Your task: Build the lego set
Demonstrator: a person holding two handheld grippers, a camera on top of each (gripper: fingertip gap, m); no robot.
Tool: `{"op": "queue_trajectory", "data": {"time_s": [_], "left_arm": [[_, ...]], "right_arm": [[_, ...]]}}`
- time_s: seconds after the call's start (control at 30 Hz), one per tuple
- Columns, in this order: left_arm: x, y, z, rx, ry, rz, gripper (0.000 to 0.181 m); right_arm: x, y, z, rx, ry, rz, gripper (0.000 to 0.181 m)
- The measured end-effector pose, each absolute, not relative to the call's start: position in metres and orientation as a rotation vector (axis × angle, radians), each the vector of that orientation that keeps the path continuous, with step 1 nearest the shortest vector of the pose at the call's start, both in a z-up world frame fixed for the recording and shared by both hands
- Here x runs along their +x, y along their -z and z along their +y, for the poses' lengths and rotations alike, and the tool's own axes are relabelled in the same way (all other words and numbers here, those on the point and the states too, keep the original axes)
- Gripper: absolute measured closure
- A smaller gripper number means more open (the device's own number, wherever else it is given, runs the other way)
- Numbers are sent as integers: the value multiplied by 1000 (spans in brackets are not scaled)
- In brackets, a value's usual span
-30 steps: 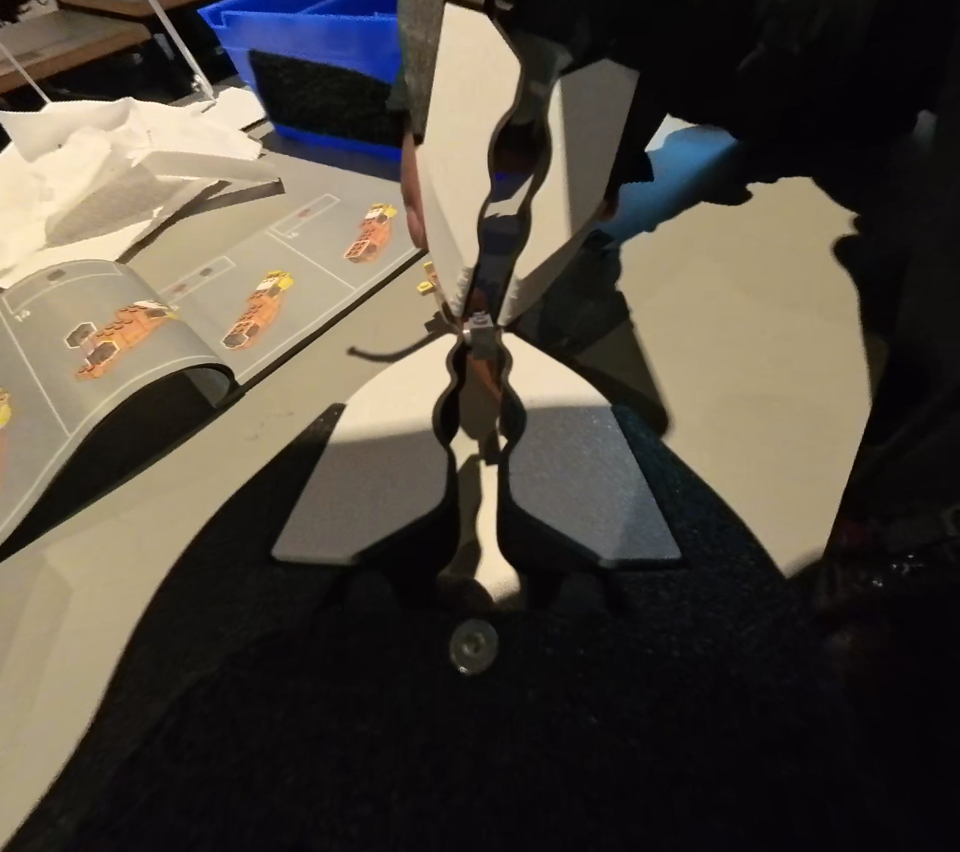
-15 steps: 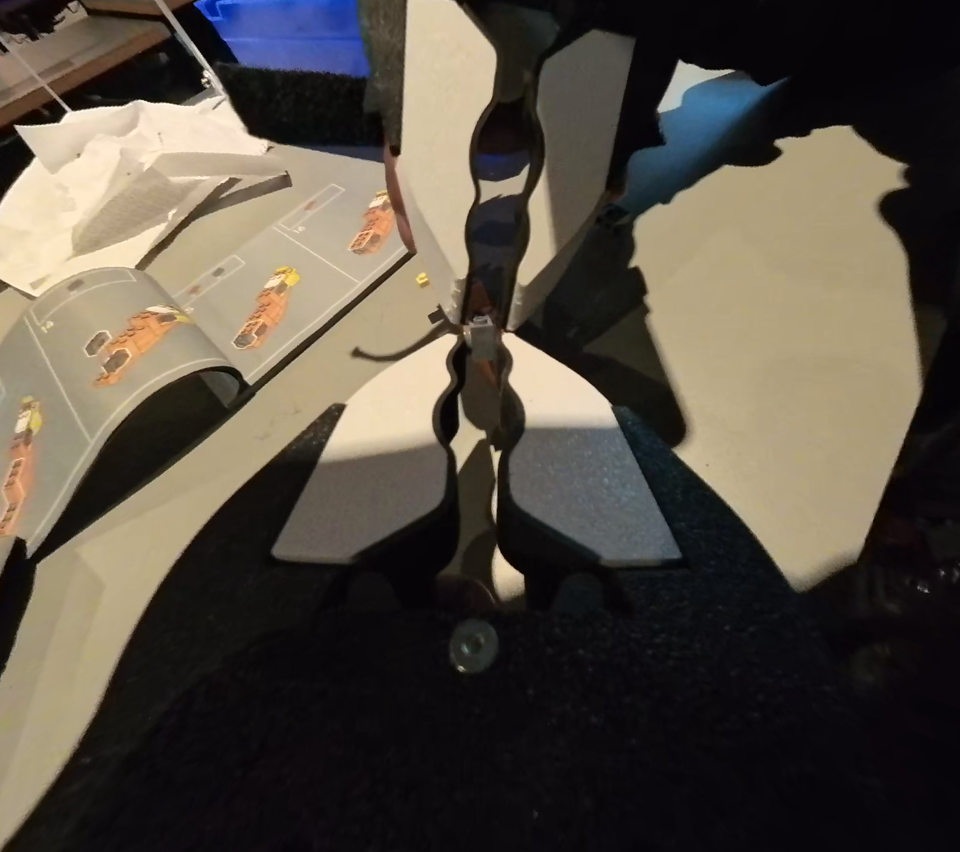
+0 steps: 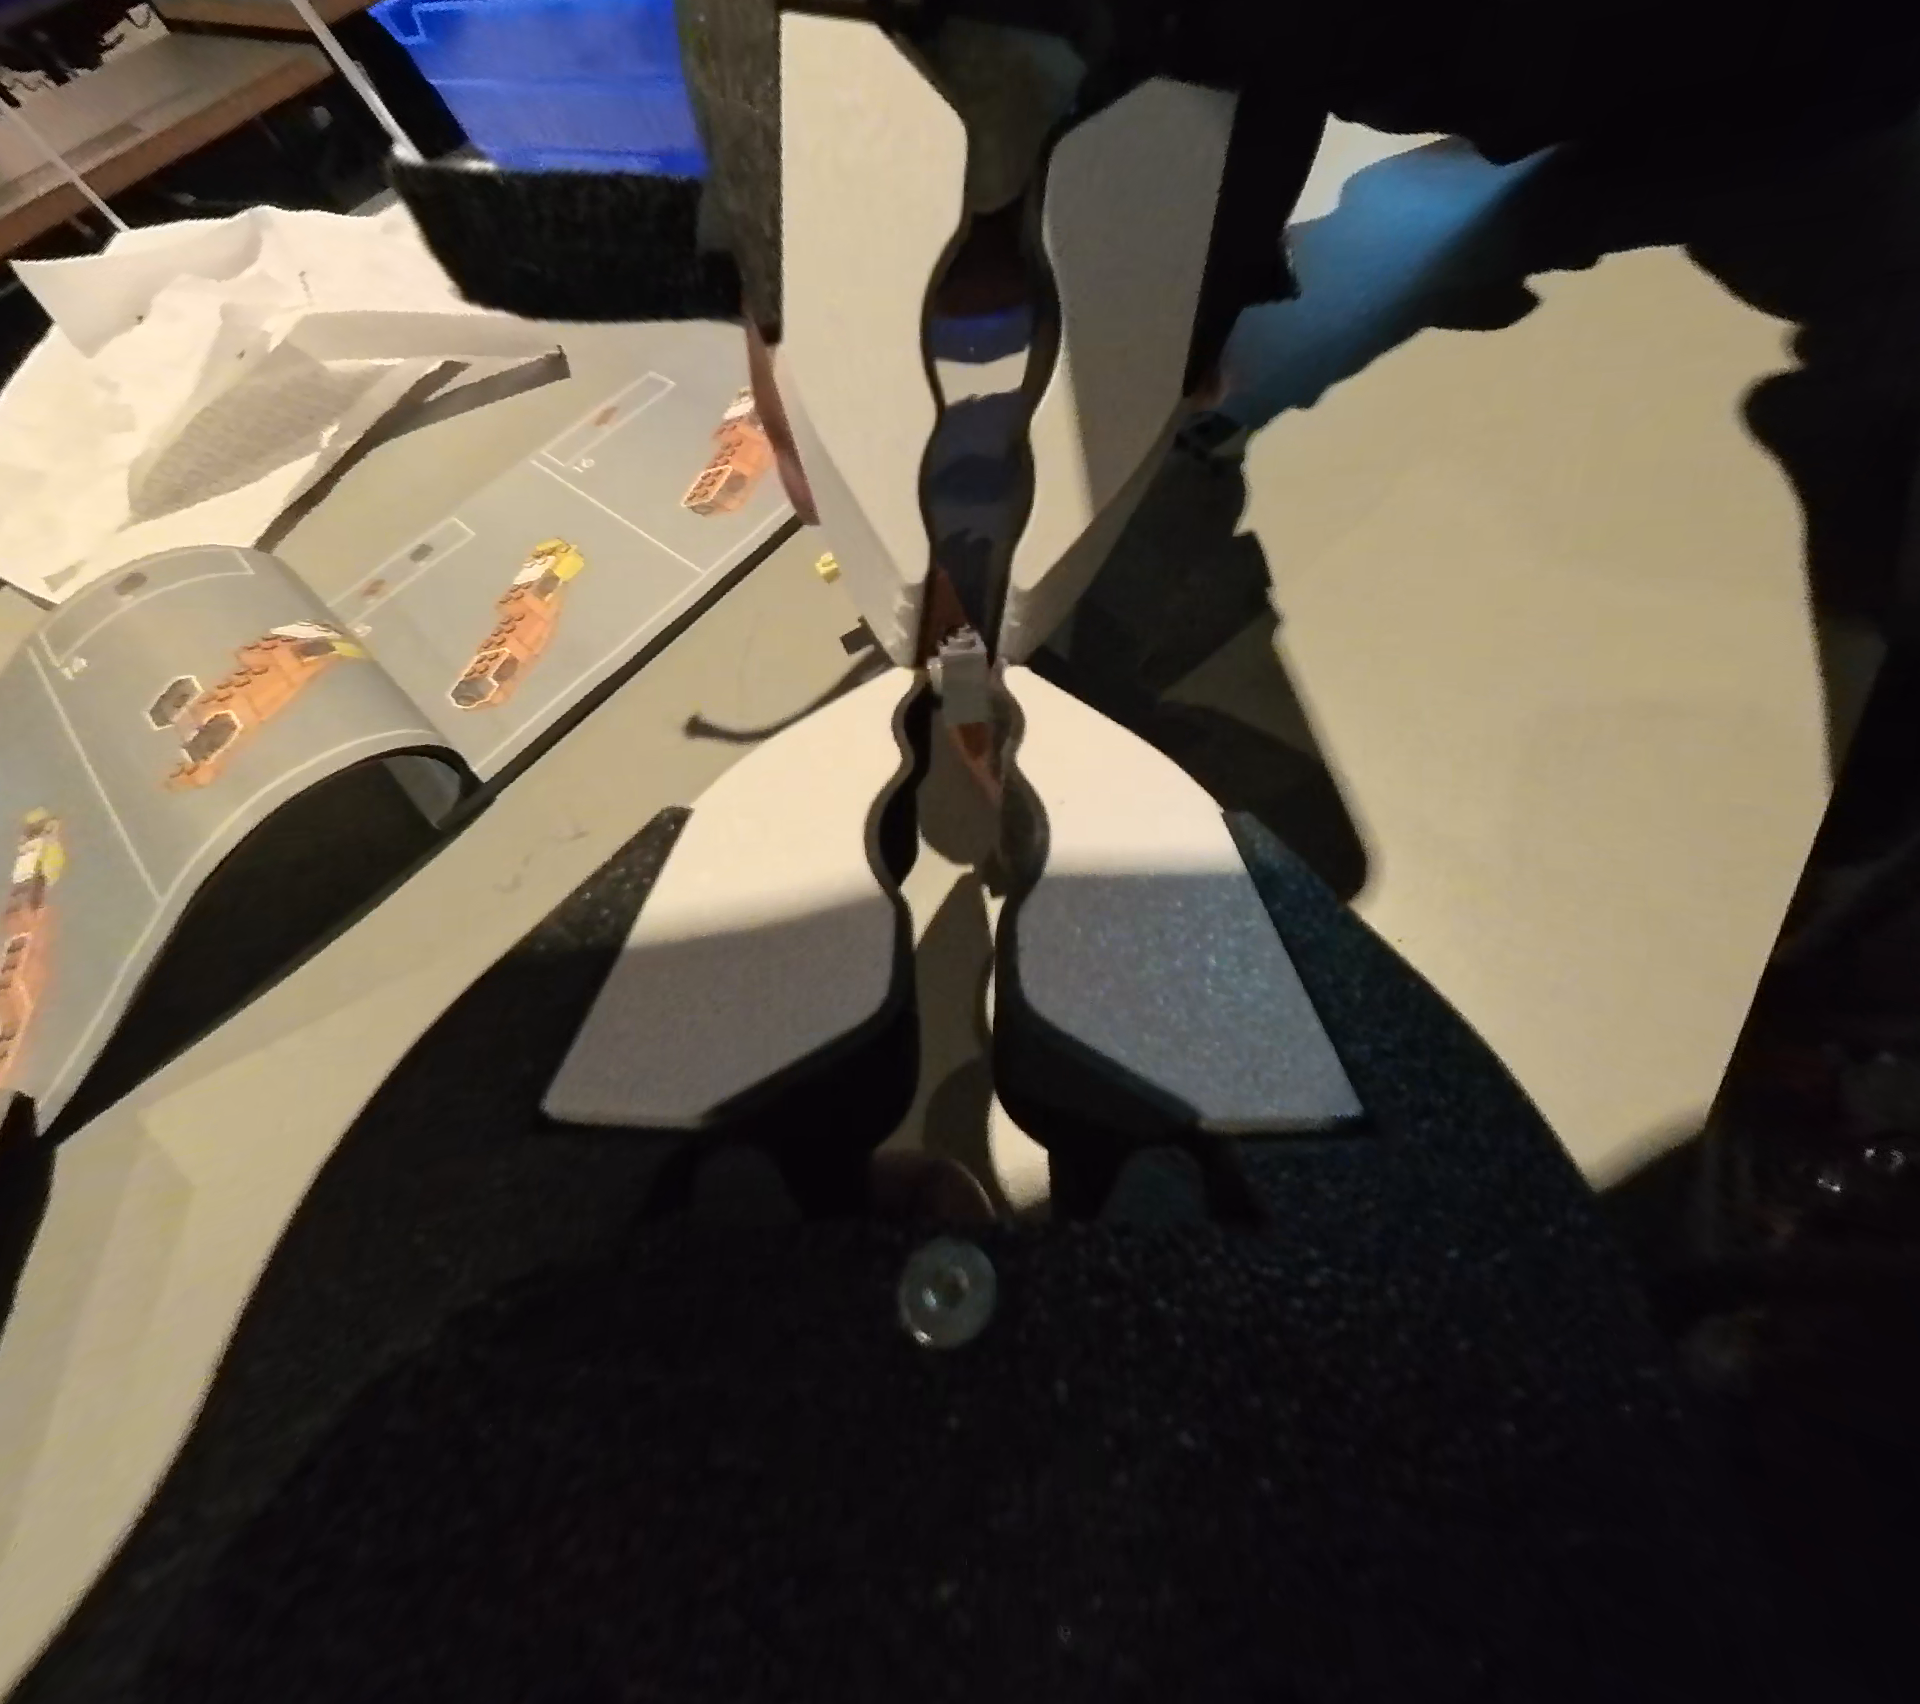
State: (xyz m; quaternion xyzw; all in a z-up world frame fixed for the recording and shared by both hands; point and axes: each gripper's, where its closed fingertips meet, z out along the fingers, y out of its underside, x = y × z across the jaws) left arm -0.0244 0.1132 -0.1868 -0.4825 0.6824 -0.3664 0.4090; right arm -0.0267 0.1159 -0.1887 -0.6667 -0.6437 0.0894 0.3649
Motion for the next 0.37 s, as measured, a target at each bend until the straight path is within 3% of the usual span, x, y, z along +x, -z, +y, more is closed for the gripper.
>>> {"op": "queue_trajectory", "data": {"time_s": [0.17, 0.37], "left_arm": [[-25, 186, 113, -1233, 933, 1707, 171], [-38, 199, 118, -1376, 940, 1744, 153]], "right_arm": [[-25, 189, 117, -1714, -242, -1672, 172], [-22, 194, 118, -1750, -206, -1748, 173]]}}
